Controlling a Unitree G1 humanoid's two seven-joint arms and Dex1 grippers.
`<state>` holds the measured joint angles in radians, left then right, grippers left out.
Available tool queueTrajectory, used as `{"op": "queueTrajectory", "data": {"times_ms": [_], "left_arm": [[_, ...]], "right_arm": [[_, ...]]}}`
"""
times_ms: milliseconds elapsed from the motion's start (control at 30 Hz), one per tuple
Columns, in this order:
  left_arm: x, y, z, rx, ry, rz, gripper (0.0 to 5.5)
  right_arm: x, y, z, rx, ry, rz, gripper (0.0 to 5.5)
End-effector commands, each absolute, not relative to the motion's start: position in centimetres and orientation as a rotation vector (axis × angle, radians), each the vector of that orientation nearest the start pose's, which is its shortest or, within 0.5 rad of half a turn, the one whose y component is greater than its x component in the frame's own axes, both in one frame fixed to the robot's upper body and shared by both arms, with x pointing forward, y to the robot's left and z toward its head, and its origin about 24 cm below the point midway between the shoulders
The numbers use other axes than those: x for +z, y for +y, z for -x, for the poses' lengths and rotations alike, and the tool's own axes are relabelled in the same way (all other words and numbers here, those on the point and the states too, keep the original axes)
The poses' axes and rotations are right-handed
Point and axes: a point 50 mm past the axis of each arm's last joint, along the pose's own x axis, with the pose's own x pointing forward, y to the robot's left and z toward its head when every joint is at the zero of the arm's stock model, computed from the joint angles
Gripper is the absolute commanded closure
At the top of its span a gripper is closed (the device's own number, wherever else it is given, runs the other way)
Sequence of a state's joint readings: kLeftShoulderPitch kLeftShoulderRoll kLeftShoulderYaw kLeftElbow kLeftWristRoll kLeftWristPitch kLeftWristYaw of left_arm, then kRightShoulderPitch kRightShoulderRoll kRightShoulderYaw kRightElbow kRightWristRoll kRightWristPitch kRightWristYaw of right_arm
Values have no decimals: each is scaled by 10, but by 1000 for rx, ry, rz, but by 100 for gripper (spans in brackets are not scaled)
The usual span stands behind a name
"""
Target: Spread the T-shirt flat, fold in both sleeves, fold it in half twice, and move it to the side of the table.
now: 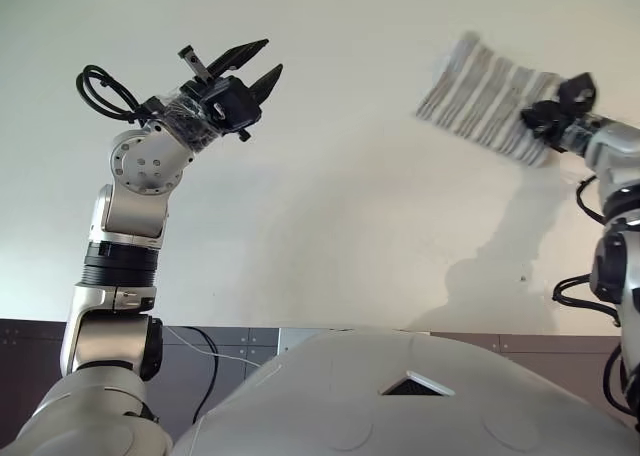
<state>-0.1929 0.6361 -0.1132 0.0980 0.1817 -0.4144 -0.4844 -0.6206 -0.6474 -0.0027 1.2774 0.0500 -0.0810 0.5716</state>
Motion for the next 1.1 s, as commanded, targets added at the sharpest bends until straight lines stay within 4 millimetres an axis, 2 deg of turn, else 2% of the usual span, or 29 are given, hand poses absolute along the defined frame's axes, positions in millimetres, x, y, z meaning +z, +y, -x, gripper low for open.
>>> {"op": "queueTrajectory", "data": {"times_ms": [33, 100, 167, 267, 333, 400, 467, 533, 600, 700, 767, 833, 900, 1000, 1100], "left_arm": [[103, 196, -269, -658, -246, -915, 406], [100, 194, -268, -657, -233, -913, 406], [98, 192, -267, -659, -224, -912, 406], [95, 190, -264, -663, -214, -908, 406], [97, 189, -264, -642, -220, -890, 406], [102, 189, -263, -609, -248, -853, 406], [111, 190, -262, -542, -281, -783, 406], [118, 191, -261, -458, -301, -703, 406], [119, 188, -259, -415, -309, -651, 406], [127, 185, -261, -305, -322, -515, 406], [131, 183, -262, -201, -313, -373, 406], [124, 175, -260, -119, -264, -235, 406], [113, 165, -258, -88, -210, -174, 406], [98, 154, -257, -41, -146, -137, 406], [83, 151, -258, -17, -111, -126, 406]], "right_arm": [[-19, -391, -222, -294, 867, 122, 418], [-24, -402, -204, -467, 858, 37, 418], [-32, -398, -199, -512, 848, -21, 418], [-39, -382, -210, -510, 783, -142, 418], [-29, -376, -228, -492, 668, -193, 418], [-5, -375, -251, -445, 497, -184, 418], [28, -372, -274, -369, 317, -154, 418], [62, -357, -291, -262, 179, -106, 418], [94, -337, -299, -180, 75, -39, 418], [142, -283, -307, -35, -121, 10, 418], [159, -242, -306, 55, -208, -12, 418], [160, -201, -299, 132, -249, -23, 418], [154, -177, -292, 155, -254, -26, 418], [121, -152, -283, 159, -172, -22, 418], [97, -142, -277, 147, -126, 2, 418]]}}
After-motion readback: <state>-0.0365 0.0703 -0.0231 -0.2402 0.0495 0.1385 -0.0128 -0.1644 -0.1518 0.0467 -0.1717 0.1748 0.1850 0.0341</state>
